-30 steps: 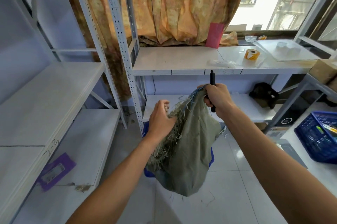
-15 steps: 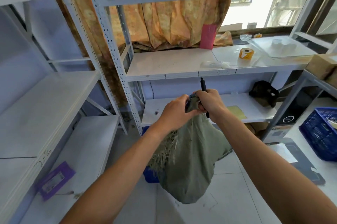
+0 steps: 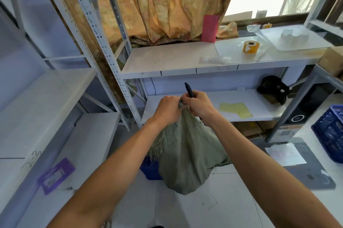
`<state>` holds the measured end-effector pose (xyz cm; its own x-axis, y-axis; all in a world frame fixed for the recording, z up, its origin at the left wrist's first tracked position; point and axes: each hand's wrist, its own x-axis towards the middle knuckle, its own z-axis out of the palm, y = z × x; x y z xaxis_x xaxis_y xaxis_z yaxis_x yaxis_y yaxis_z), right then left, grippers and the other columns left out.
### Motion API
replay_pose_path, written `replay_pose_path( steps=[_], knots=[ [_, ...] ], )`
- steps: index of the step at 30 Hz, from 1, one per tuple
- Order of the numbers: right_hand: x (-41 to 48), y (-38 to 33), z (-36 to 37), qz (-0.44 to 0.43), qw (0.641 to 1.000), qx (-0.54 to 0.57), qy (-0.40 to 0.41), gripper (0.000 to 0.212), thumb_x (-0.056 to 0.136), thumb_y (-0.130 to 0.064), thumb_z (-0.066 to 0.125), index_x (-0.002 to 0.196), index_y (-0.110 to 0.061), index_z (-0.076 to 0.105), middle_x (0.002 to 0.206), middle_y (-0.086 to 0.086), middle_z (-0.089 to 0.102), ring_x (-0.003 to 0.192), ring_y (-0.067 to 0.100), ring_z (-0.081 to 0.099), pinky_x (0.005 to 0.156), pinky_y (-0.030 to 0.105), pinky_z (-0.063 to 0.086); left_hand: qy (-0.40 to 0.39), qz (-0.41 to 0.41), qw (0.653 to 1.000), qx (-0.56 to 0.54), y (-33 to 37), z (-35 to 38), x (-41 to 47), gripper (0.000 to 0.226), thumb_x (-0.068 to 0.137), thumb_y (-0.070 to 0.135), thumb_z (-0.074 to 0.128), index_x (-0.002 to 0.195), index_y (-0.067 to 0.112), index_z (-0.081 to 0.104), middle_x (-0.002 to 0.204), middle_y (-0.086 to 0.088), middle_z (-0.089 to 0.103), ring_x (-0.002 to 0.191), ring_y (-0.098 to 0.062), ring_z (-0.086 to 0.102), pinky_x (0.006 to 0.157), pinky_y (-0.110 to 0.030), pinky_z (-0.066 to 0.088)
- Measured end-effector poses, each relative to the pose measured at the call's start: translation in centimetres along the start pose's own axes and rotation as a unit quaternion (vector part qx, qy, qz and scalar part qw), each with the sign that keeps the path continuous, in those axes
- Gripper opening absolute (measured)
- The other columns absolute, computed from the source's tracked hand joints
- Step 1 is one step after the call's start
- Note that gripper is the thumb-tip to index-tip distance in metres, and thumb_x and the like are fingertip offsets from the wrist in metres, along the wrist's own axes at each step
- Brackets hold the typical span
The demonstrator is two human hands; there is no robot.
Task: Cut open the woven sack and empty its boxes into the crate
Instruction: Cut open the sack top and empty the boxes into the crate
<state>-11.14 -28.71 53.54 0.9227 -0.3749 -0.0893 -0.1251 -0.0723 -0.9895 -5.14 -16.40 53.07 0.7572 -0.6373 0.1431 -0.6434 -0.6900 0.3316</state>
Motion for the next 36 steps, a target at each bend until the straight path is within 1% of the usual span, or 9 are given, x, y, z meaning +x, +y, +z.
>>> replay_pose_path(
  steps=[3, 6, 9, 16, 20, 24, 28, 33, 36],
  knots=[
    [1.5, 0.6, -0.2, -0.008, 1.000, -0.018, -0.021, 0.013, 0.086, -0.019, 0.072, 0.095, -0.013, 0.064, 0.053, -0.012, 0.051, 0.042, 0.002, 0.045, 0.043, 0.017, 0.031, 0.019, -0.050, 0.998, -0.018, -1.8, 0.5, 1.4, 0.019, 0.093, 0.015, 0.057, 0.094, 0.011, 0.076, 0.087, -0.011, 0.074, 0.086, -0.034, 0.068, 0.072, -0.043, 0.053],
    [3.3, 2.9, -0.7, 0.012, 0.999, -0.047, 0.016, 0.033, 0.082, -0.033, 0.074, 0.109, -0.018, 0.064, 0.085, -0.003, 0.065, 0.074, 0.013, 0.063, 0.061, 0.027, 0.044, 0.038, -0.093, 0.992, -0.081, -3.3, 0.1, 2.9, 0.017, 0.090, 0.006, 0.058, 0.087, 0.004, 0.074, 0.082, -0.012, 0.074, 0.077, -0.031, 0.066, 0.067, -0.041, 0.053],
    [6.0, 6.9, -1.4, 0.046, 0.987, -0.134, 0.080, 0.027, 0.084, -0.031, 0.068, 0.107, -0.018, 0.063, 0.101, 0.002, 0.068, 0.095, 0.023, 0.064, 0.081, 0.038, 0.051, 0.069, -0.101, 0.983, -0.135, -3.9, -1.6, 4.7, 0.027, 0.099, 0.018, 0.062, 0.072, 0.011, 0.061, 0.062, 0.000, 0.060, 0.057, -0.013, 0.053, 0.053, -0.029, 0.038],
    [10.6, 13.0, -2.3, 0.095, 0.951, -0.274, 0.104, 0.017, 0.089, -0.023, 0.062, 0.105, -0.019, 0.059, 0.095, 0.005, 0.063, 0.085, 0.024, 0.058, 0.069, 0.032, 0.040, 0.045, -0.060, 0.974, -0.212, -6.1, -3.6, 10.9, 0.039, 0.101, 0.034, 0.061, 0.090, -0.002, 0.071, 0.074, -0.016, 0.069, 0.074, -0.030, 0.064, 0.059, -0.036, 0.041],
    [12.9, 16.6, -2.9, 0.127, 0.922, -0.353, 0.094, 0.019, 0.088, -0.029, 0.061, 0.107, -0.026, 0.061, 0.094, -0.001, 0.065, 0.081, 0.021, 0.060, 0.070, 0.033, 0.046, 0.046, -0.067, 0.951, -0.299, -8.5, -4.4, 13.5, 0.039, 0.099, 0.039, 0.063, 0.096, 0.001, 0.073, 0.088, -0.019, 0.072, 0.088, -0.031, 0.068, 0.070, -0.040, 0.047],
    [16.0, 20.0, -3.0, 0.161, 0.900, -0.395, 0.087, 0.029, 0.090, -0.030, 0.056, 0.117, -0.022, 0.066, 0.105, 0.005, 0.071, 0.087, 0.025, 0.067, 0.072, 0.036, 0.054, 0.053, -0.092, 0.919, -0.381, -10.6, -5.4, 15.4, 0.032, 0.097, 0.038, 0.067, 0.093, 0.007, 0.074, 0.092, -0.019, 0.075, 0.090, -0.031, 0.071, 0.083, -0.050, 0.054],
    [18.2, 20.8, -1.7, 0.152, 0.886, -0.438, 0.031, 0.059, 0.081, -0.031, 0.056, 0.139, -0.027, 0.048, 0.134, 0.004, 0.058, 0.104, 0.030, 0.066, 0.084, 0.046, 0.056, 0.055, -0.107, 0.896, -0.427, -11.6, -6.0, 17.1, 0.021, 0.096, 0.031, 0.070, 0.091, 0.012, 0.078, 0.095, -0.016, 0.078, 0.093, -0.030, 0.074, 0.092, -0.058, 0.054],
    [20.7, 22.4, -3.1, 0.143, 0.882, -0.449, -0.001, 0.067, 0.079, -0.039, 0.063, 0.139, -0.024, 0.037, 0.136, 0.008, 0.053, 0.101, 0.035, 0.067, 0.081, 0.044, 0.054, 0.071, -0.125, 0.895, -0.422, -11.4, -7.6, 19.1, 0.013, 0.097, 0.028, 0.069, 0.087, 0.024, 0.076, 0.094, -0.005, 0.079, 0.092, -0.019, 0.075, 0.090, -0.044, 0.059],
    [22.5, 23.0, -4.1, 0.144, 0.885, -0.442, 0.017, 0.059, 0.084, -0.039, 0.066, 0.138, -0.025, 0.046, 0.131, 0.008, 0.062, 0.101, 0.032, 0.068, 0.074, 0.034, 0.048, 0.097, -0.134, 0.889, -0.428, -11.6, -8.8, 20.3, 0.014, 0.096, 0.025, 0.069, 0.083, 0.024, 0.075, 0.082, 0.007, 0.078, 0.082, -0.009, 0.075, 0.081, -0.029, 0.060]
  ],
)
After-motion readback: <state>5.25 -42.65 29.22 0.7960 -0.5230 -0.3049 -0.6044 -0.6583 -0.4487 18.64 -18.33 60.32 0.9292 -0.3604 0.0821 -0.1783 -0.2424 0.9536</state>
